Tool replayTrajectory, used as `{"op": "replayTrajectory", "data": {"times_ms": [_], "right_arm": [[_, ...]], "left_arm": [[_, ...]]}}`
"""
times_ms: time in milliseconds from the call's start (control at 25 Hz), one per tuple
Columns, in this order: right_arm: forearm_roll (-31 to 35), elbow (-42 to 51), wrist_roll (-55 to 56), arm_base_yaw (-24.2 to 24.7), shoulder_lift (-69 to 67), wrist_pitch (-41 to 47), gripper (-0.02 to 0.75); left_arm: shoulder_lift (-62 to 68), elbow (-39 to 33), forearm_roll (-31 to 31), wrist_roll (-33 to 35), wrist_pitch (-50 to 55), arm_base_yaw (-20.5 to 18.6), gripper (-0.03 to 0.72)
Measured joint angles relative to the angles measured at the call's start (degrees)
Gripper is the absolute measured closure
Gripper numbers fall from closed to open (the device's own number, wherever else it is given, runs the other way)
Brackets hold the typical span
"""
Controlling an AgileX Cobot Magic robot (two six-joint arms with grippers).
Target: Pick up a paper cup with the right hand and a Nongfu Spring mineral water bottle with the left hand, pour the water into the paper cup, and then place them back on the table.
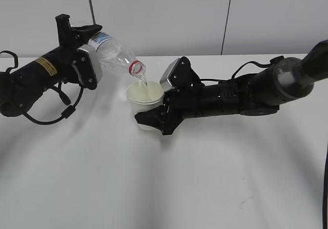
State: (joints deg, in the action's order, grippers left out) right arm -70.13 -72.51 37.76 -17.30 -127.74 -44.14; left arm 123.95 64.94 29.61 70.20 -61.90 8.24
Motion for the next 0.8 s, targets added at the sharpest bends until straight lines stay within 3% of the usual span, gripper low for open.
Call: {"op": "replayTrajectory", "data": {"times_ms": [800], "right_arm": [[-0.12,0.00,0.00,0.00,0.00,0.00,0.216]], "left_arm": [[0.00,0.00,0.00,0.41,-0.37,0.00,0.314]]}}
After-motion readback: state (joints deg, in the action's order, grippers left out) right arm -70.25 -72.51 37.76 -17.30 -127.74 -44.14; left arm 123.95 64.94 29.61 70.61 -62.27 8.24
